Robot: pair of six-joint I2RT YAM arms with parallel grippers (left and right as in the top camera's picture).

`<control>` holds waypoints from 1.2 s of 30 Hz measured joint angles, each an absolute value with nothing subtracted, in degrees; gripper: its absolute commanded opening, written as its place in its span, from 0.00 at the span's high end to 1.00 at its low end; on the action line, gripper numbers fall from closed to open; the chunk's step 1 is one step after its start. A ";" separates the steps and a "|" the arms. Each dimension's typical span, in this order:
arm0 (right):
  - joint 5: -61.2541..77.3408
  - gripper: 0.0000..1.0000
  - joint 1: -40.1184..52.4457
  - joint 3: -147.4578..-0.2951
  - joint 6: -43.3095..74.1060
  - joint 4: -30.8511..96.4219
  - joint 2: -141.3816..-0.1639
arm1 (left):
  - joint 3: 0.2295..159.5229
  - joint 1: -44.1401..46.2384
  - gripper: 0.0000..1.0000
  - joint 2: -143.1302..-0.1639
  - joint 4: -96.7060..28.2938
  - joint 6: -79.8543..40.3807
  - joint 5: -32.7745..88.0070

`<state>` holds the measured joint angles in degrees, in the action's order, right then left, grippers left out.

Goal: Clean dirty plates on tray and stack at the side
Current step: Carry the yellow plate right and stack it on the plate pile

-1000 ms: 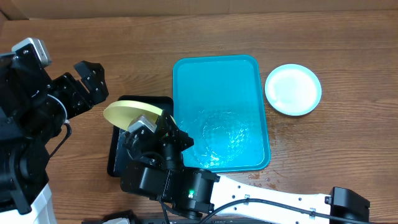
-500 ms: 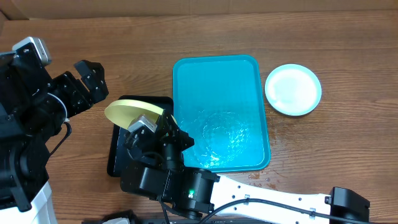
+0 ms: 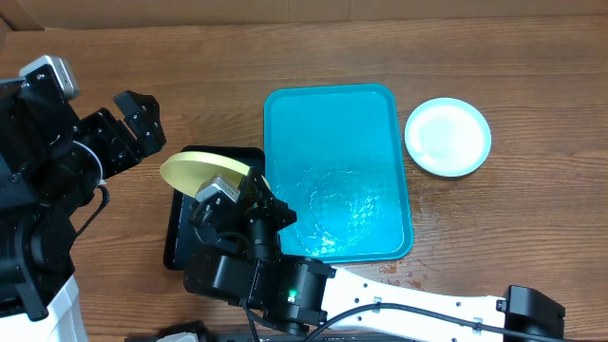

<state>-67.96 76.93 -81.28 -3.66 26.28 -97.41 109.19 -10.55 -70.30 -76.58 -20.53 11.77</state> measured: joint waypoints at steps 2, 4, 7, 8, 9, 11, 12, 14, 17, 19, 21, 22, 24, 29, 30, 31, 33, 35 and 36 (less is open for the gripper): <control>-67.96 0.96 76.93 -81.28 -3.68 26.26 -97.41 | 109.19 -10.55 0.00 -70.30 -76.55 -20.53 11.77; -67.96 0.96 76.90 -81.28 -3.36 26.28 -97.41 | 109.19 -10.55 0.00 -70.30 -76.55 -20.56 11.77; -67.40 0.96 76.36 -81.28 -0.10 27.24 -97.41 | 109.19 -10.55 0.00 -70.30 -76.55 -20.53 11.77; -66.65 0.96 75.77 -81.28 1.74 28.16 -97.41 | 109.19 -10.55 0.00 -70.30 -76.55 -20.56 11.77; -64.86 0.96 74.74 -81.28 3.99 29.19 -97.41 | 109.19 -10.55 0.00 -70.30 -76.55 -20.56 11.77; -60.05 0.96 71.64 -81.25 8.47 30.70 -97.41 | 109.19 -10.55 0.00 -70.30 -76.58 -20.53 11.77; -56.66 0.96 69.30 -81.25 10.68 31.07 -97.41 | 109.19 -10.55 0.00 -70.30 -76.58 -20.53 11.77; -47.75 0.96 63.13 -81.28 14.87 31.53 -97.41 | 109.19 -10.55 0.00 -70.30 -76.58 -20.56 11.77; -31.66 0.96 52.93 -81.41 19.14 32.51 -97.34 | 109.19 -10.55 0.00 -70.30 -76.58 -20.53 11.77; -19.99 0.96 45.34 -81.73 21.37 33.54 -97.10 | 109.19 -10.55 0.00 -70.30 -76.60 -20.53 11.77; -9.47 0.96 37.45 -82.39 23.88 34.87 -96.53 | 109.19 -10.55 0.00 -70.30 -76.58 -20.53 11.77; -4.97 0.96 33.32 -82.81 25.12 35.59 -96.12 | 109.19 -10.55 0.00 -70.30 -76.60 -20.56 11.77; 1.93 0.96 24.84 -83.72 27.20 37.71 -95.29 | 109.19 -10.55 0.00 -70.30 -76.60 -20.56 11.77; 7.57 0.96 3.42 -84.97 30.00 46.92 -94.96 | 109.19 -10.55 0.00 -70.30 -76.58 -20.53 11.77; 7.64 0.96 -0.01 -84.97 30.24 48.60 -95.39 | 109.19 -10.55 0.00 -70.30 -76.60 -20.53 11.77; 7.68 0.96 -3.03 -84.99 30.44 50.28 -96.16 | 109.19 -10.55 0.00 -70.30 -76.58 -20.53 11.77; 7.68 0.96 -7.77 -85.06 30.72 52.97 -98.52 | 109.19 -10.55 0.00 -70.30 -76.60 -20.53 11.77; 7.73 0.96 -11.29 -85.08 31.00 55.64 -102.13 | 109.19 -10.55 0.00 -70.30 -76.58 -20.56 11.77; 7.73 0.96 -12.62 -85.08 31.09 56.88 -104.07 | 109.19 -10.55 0.00 -70.30 -76.60 -20.53 11.77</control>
<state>7.73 -12.62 -85.08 31.09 56.88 -104.07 109.19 -10.55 -70.30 -76.60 -20.53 11.77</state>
